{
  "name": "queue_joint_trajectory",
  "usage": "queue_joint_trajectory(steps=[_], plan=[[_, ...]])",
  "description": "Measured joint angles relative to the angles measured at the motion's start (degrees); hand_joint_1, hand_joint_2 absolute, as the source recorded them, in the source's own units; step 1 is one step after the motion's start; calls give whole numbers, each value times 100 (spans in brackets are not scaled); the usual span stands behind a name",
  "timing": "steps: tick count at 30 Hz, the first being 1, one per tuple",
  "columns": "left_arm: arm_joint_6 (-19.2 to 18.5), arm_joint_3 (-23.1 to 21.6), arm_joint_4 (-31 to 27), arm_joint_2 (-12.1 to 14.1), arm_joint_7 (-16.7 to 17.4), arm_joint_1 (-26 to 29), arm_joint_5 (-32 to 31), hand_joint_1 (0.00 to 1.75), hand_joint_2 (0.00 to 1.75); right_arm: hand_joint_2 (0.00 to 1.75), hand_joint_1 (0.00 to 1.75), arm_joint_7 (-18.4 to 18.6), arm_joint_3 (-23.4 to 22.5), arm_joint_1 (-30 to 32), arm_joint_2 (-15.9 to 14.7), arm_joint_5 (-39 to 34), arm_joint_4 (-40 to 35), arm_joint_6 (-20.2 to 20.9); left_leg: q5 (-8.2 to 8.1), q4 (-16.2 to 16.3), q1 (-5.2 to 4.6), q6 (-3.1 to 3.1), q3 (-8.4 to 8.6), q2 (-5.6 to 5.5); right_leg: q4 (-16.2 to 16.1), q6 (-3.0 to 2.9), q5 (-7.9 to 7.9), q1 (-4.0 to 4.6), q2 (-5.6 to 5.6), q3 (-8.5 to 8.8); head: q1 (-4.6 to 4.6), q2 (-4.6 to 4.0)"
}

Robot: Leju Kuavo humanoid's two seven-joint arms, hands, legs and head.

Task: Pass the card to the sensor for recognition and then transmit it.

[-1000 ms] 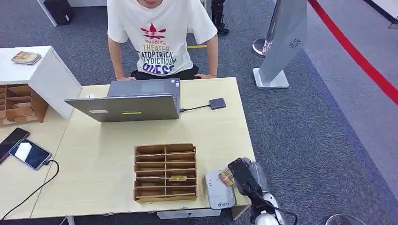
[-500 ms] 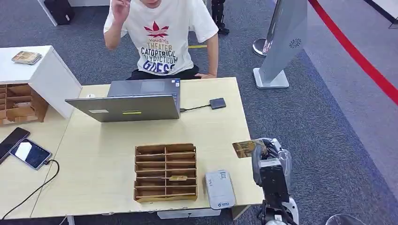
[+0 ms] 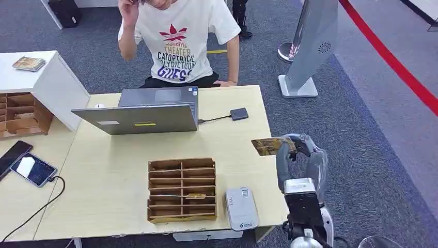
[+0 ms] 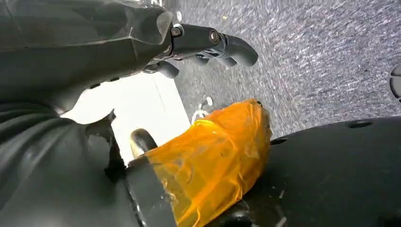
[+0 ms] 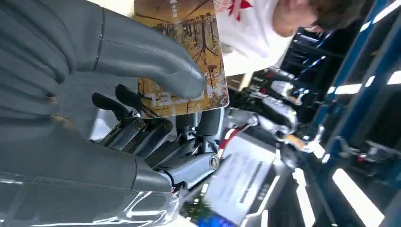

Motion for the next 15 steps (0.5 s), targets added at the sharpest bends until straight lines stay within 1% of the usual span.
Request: queue_joint_trajectory(steps=[5,10,12,15], plan=[[-74,-190,0,46,0,-51,-175,0,0,175,175,350,316,-970,-2,487,367,265,8,0,0,1,0,0,1,1,8,0,0,-1,2,0],[-168,-358,0,85,28,-96,-341,0,0,175,175,795,662,-1963,13,1173,887,598,12,0,0,4,-1,-1,4,7,12,0,0,-1,0,0],[-184,-410,0,98,39,-120,-371,0,0,175,175,874,758,-2247,44,1265,1057,658,15,1,0,3,-1,-5,4,7,12,0,-2,-1,0,0],[-194,-450,0,107,55,-132,-374,0,0,175,175,907,855,-2490,79,1289,1222,662,14,1,0,3,-3,-7,3,7,12,0,-4,-1,0,0]])
